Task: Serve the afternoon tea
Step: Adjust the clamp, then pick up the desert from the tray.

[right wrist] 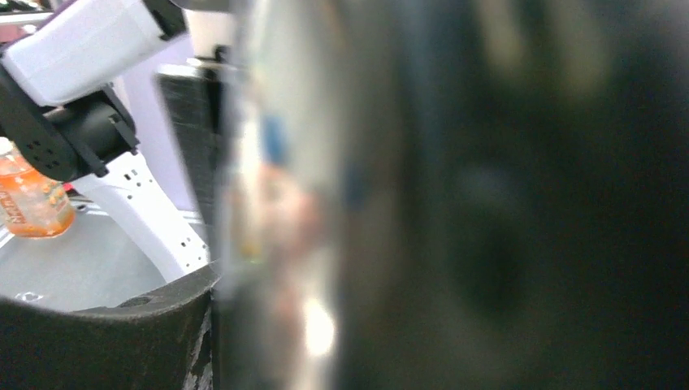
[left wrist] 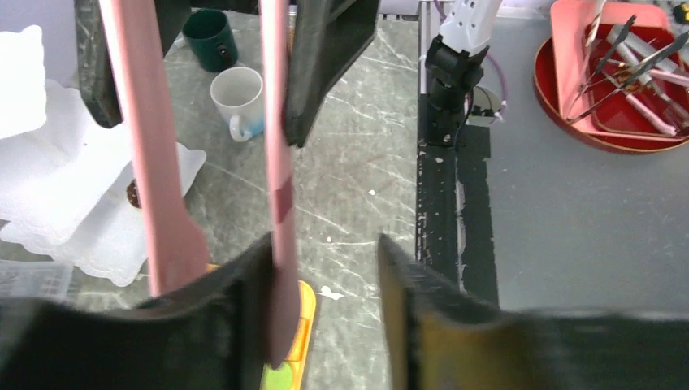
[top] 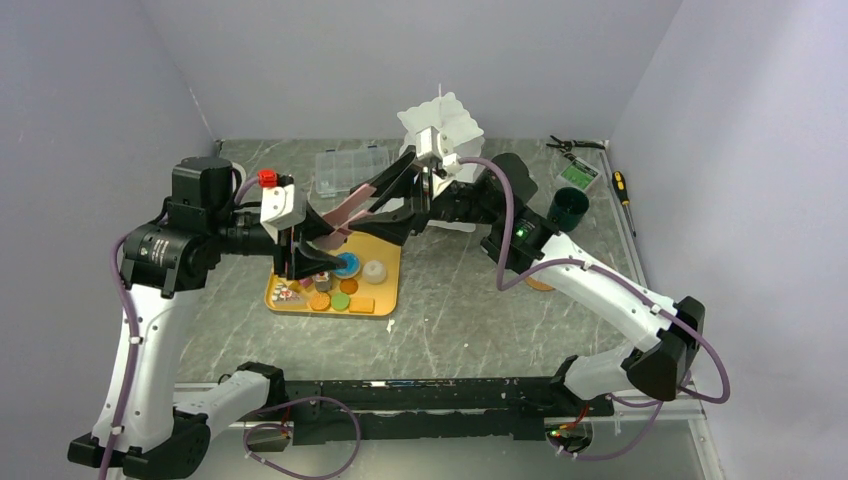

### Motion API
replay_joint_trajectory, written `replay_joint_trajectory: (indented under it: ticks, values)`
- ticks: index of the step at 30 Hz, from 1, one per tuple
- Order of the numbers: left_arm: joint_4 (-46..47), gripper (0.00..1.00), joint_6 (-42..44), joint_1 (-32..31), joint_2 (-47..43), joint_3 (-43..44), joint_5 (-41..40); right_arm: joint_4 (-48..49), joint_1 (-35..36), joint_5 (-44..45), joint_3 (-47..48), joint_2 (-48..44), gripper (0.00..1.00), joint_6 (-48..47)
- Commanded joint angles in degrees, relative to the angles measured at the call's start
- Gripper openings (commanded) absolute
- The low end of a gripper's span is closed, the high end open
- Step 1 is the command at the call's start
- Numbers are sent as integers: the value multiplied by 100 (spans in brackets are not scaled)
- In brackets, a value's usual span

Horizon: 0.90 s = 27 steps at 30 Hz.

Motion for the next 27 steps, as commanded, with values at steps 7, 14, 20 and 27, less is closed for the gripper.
replay_joint_trajectory:
  ticks: [7, 14, 20, 27]
  values:
    - [-394, 85, -176, -34, -103, 1155, -120, 35, -78, 837, -421, -320, 58, -619]
    - [-149, 93, -884, -32, -204, 1271, -1314, 265, -33, 1299, -1153, -484, 61, -1067]
    - [1156, 93, -2213, -32, -100, 402, -4108, 754, 85, 1799, -1653, -120, 63, -1212]
    - [1541, 93, -2500, 33, 364, 86, -5730, 1565, 287, 2340, -1949, 634, 64, -1356]
